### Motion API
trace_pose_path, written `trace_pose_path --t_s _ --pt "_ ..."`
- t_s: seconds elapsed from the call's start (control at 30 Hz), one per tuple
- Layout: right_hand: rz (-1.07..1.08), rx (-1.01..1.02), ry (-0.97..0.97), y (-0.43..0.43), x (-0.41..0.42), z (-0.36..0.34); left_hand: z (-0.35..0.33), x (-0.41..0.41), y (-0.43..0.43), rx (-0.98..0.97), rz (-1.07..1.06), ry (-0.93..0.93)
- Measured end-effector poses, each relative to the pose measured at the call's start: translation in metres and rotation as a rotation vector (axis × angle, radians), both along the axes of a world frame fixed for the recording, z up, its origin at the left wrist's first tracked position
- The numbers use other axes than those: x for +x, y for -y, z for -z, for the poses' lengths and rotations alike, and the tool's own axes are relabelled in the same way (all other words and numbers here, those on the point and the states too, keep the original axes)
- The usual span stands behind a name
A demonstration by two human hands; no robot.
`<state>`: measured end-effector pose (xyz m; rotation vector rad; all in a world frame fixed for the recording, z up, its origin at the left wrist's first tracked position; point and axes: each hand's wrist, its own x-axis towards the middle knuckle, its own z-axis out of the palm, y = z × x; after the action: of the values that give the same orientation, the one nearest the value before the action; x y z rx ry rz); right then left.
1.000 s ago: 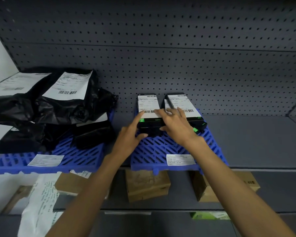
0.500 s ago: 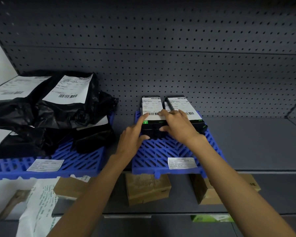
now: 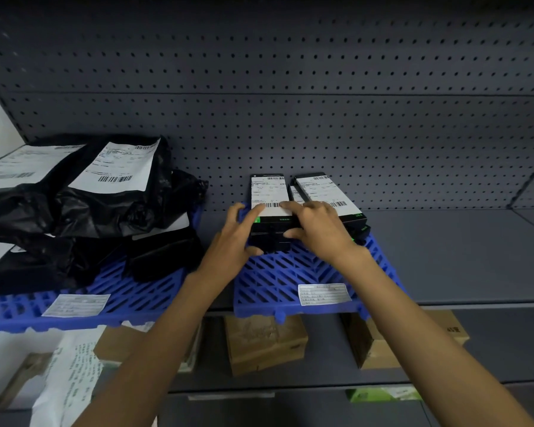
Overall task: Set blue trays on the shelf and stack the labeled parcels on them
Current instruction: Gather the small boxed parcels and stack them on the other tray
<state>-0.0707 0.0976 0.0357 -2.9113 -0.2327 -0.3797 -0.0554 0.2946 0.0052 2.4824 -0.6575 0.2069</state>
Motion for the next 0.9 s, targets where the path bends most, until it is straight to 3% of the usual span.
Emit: trace_pose_path --t_s 0.17,0.27,0.37,0.47,0.6,0.9 --pt "-0.059 0.115 0.138 0.047 -0.014 -0.008 -0.030 -0.013 0.015 0.089 0.038 0.132" --pt "-0.014 0.155 0.018 0.083 -0.019 -0.007 -0.043 -0.014 0.048 0.188 0.084 0.209" --pt "-0.036 0.163 -0.122 0.102 -0.016 -0.002 -0.045 -0.007 0.082 0.426 0.040 0.250" --pt "-0.111 0.216 -0.161 0.107 -0.012 0.001 -0.044 0.000 0.102 0.650 -0.028 0.216" --pt "-0.126 0.210 -0.126 0.117 -0.011 0.002 -0.035 -0.004 0.114 0.737 -0.070 0.180" --pt "-0.210 0.330 -0.046 0.164 -0.013 0.007 -0.009 -0.037 0.159 0.426 -0.235 0.300"
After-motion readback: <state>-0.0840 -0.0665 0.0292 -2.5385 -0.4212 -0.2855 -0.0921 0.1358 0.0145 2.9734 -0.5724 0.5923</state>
